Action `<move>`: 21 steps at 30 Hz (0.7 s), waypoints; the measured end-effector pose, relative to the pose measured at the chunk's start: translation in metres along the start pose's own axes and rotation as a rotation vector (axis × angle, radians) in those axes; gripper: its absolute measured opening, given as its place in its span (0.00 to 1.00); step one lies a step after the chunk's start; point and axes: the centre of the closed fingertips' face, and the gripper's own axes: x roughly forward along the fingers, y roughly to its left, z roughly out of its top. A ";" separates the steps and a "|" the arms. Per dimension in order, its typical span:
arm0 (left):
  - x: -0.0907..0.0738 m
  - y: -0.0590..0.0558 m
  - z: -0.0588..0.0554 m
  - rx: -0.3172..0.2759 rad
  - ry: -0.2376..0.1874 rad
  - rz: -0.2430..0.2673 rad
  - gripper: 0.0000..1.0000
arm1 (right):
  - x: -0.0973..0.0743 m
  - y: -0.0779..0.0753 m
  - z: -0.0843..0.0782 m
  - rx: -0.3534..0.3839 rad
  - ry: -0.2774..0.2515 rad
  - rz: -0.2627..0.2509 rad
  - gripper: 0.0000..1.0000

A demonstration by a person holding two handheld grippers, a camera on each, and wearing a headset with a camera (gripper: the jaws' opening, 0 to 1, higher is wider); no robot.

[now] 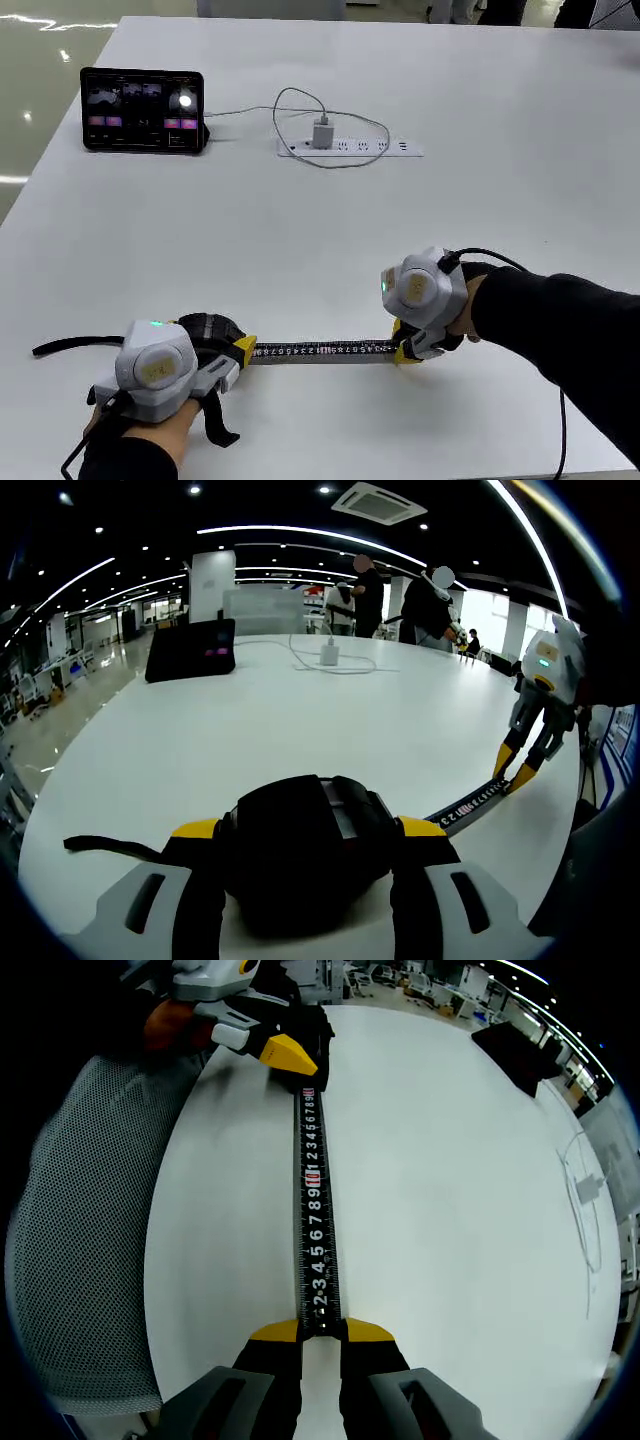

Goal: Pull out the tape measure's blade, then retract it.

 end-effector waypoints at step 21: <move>0.000 0.000 0.000 -0.001 0.003 -0.001 0.62 | 0.004 0.000 0.009 0.018 -0.016 -0.015 0.10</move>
